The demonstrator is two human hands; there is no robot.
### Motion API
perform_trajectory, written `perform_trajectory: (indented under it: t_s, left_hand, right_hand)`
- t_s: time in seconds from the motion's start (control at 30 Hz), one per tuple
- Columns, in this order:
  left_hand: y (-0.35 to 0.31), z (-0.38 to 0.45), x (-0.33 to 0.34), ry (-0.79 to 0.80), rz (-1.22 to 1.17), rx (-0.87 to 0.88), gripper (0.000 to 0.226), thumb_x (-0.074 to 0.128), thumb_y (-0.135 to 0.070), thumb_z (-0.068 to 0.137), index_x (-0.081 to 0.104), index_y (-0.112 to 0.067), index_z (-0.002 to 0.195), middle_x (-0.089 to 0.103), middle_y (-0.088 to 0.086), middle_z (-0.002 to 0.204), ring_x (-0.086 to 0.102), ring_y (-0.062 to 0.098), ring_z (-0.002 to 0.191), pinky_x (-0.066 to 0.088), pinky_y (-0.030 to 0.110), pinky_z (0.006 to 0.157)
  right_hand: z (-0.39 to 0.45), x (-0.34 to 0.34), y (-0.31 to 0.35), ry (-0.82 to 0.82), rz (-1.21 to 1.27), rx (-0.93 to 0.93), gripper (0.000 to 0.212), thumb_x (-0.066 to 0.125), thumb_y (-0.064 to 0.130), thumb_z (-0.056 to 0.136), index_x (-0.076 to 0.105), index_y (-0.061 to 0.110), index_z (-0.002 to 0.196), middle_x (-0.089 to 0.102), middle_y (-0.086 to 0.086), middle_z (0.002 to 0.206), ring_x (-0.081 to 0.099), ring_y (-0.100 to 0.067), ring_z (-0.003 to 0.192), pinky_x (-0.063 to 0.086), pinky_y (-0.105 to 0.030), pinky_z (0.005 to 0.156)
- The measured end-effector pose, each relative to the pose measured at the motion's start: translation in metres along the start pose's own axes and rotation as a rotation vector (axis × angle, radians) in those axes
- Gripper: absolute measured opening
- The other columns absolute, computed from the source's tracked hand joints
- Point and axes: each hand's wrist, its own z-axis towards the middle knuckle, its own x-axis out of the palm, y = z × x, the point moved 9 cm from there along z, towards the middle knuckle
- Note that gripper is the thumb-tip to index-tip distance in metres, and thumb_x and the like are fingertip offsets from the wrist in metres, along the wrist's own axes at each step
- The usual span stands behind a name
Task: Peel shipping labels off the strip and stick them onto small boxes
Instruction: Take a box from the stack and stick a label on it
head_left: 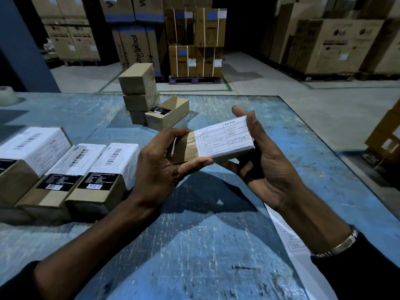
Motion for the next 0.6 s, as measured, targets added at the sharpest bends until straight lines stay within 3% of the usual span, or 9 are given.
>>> perform_trajectory:
  t_s: [0.13,0.23,0.4,0.6]
  left_hand:
    - [0.0041,-0.0037,0.0029,-0.013,-0.003,-0.030,0.057,0.081,-0.069,0.078,0.062,-0.035,0.119,0.071,-0.010,0.113,0.069,0.011,0.106,0.059,0.046,0.078]
    - [0.0005,-0.0033,0.0042,0.006,0.032,0.018,0.062,0.082,-0.068,0.079,0.065,-0.026,0.121,0.071,-0.007,0.115,0.069,0.015,0.107,0.059,0.047,0.077]
    - [-0.0034,-0.0025,0.0039,0.022,0.091,0.072,0.067,0.083,-0.066,0.081,0.067,-0.018,0.124,0.072,-0.003,0.121,0.069,0.019,0.110,0.060,0.046,0.079]
    - [-0.0058,-0.0034,0.0074,0.056,0.122,0.117,0.069,0.084,-0.061,0.079,0.066,-0.010,0.122,0.070,0.004,0.120,0.067,0.022,0.109,0.060,0.043,0.082]
  right_hand:
    - [0.0003,-0.0072,-0.0025,-0.026,0.010,0.010,0.055,0.063,0.043,0.094,0.065,0.022,0.145,0.070,-0.015,0.141,0.067,-0.033,0.132,0.055,-0.059,0.109]
    - [-0.0013,-0.0109,-0.0027,-0.040,0.057,0.024,0.050,0.059,0.038,0.099,0.067,0.016,0.143,0.066,-0.022,0.144,0.065,-0.038,0.134,0.054,-0.062,0.108]
    - [-0.0031,-0.0071,-0.0008,-0.056,0.040,0.006,0.055,0.065,0.048,0.092,0.070,0.020,0.140,0.070,-0.021,0.138,0.070,-0.035,0.127,0.055,-0.064,0.107]
    - [-0.0045,-0.0061,0.0012,0.023,0.189,0.041,0.057,0.062,0.027,0.092,0.061,0.022,0.150,0.070,-0.015,0.141,0.066,-0.031,0.134,0.050,-0.060,0.114]
